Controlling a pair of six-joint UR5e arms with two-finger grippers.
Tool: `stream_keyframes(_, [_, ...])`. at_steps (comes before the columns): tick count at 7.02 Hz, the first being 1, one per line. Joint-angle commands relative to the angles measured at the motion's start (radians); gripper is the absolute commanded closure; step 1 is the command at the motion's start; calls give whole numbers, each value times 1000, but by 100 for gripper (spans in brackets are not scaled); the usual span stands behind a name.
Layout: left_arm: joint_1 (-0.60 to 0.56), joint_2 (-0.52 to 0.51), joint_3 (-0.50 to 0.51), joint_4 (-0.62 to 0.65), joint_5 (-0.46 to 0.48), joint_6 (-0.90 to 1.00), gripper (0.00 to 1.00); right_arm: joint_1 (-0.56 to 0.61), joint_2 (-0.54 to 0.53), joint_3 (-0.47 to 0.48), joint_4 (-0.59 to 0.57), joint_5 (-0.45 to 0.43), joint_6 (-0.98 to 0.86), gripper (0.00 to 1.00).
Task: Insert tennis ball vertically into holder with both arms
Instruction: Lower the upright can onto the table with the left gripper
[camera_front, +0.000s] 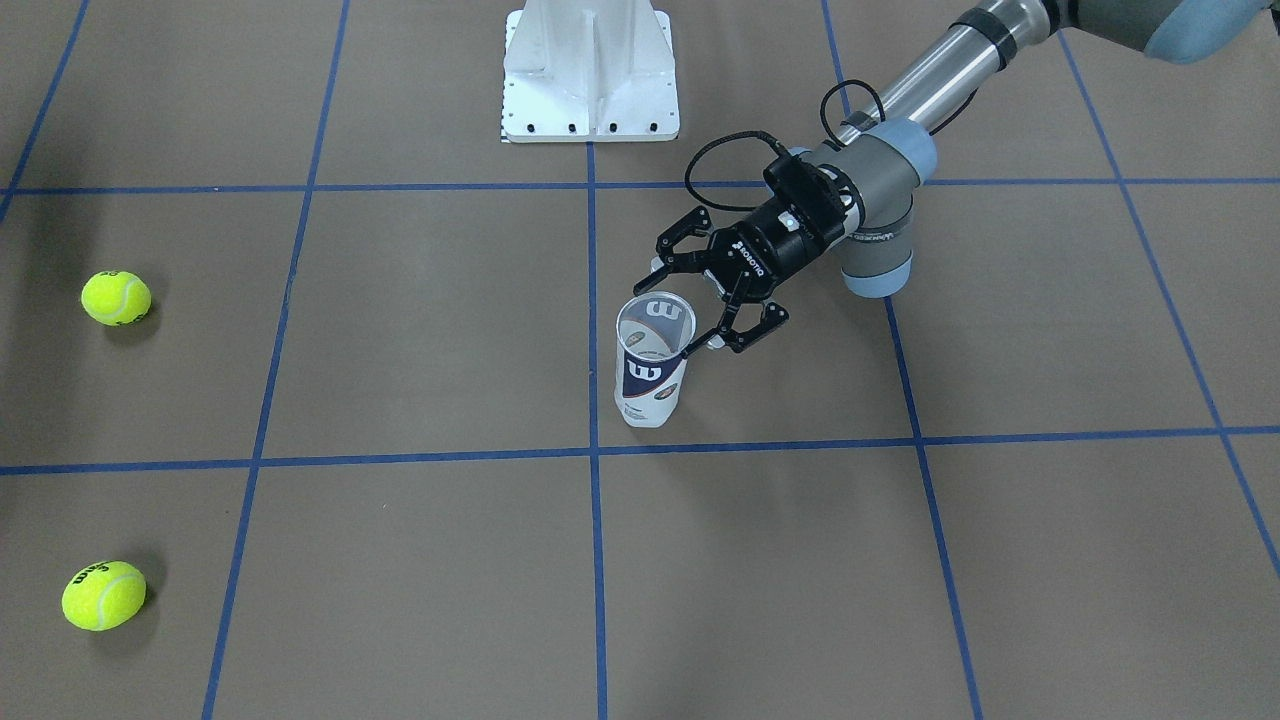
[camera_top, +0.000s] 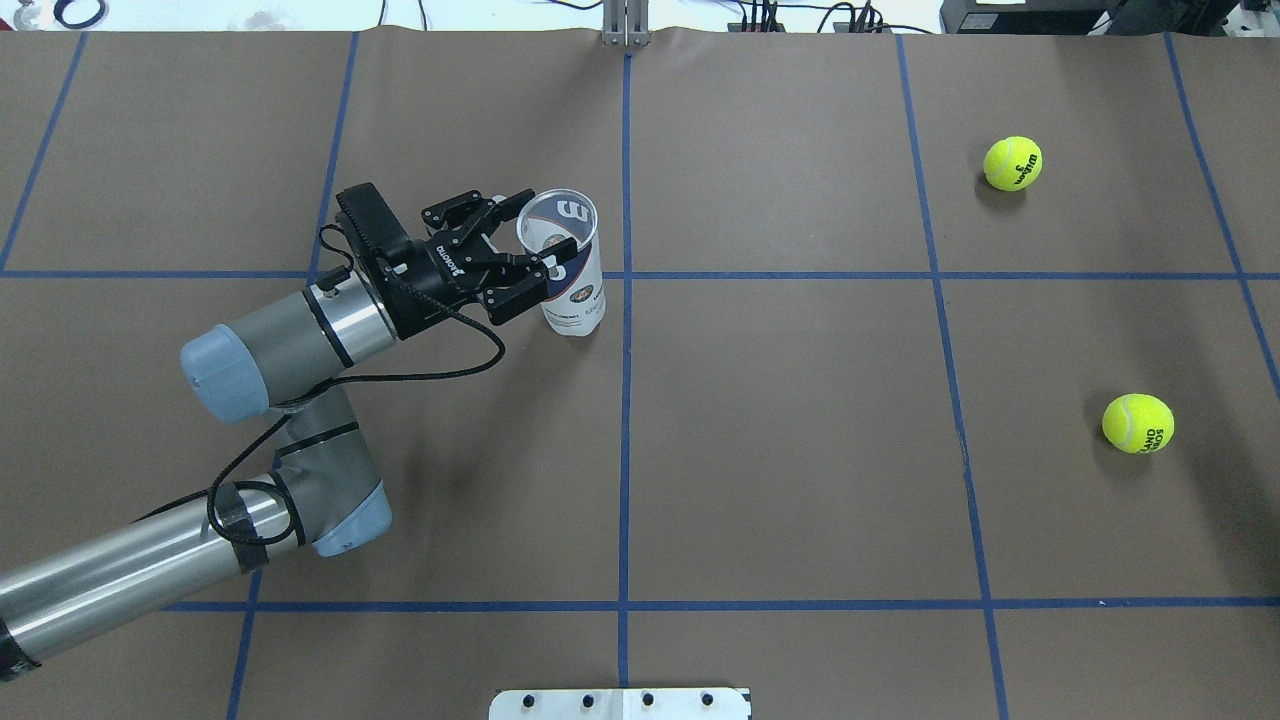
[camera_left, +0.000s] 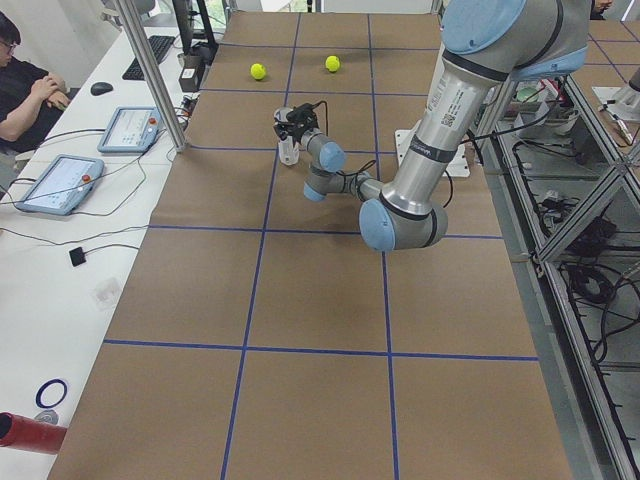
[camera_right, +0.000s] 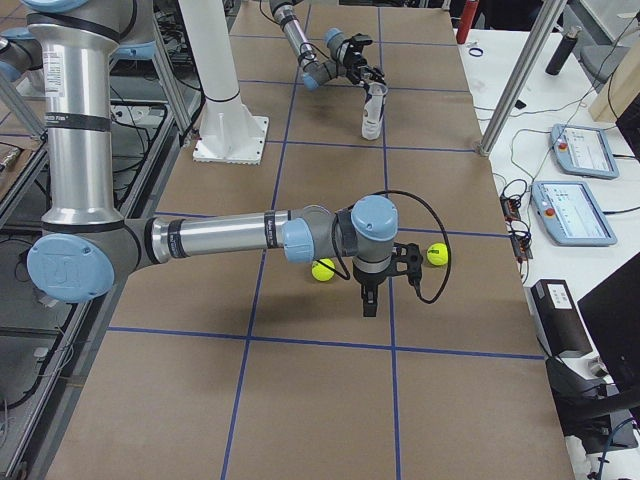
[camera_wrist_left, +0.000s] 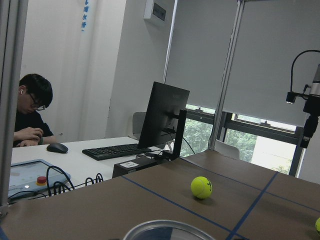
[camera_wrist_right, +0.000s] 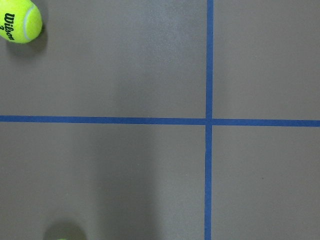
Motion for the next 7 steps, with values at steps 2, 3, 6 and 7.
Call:
stream_keyframes(2, [5,2,1,-2,0,0,4,0,0,-2,0,-2,0,1])
stream_keyframes(3, [6,2,2,-1,0,0,2,0,0,-2,-2,-2,0,1])
stream_keyframes(6, [9,-9,-31,-2,-1,-17,1,-3,15,1,-2,-2,0,1])
stream_keyframes(7, [8,-3,-88,18,-8,-18,1,-3,23,6,-3,-2,0,1])
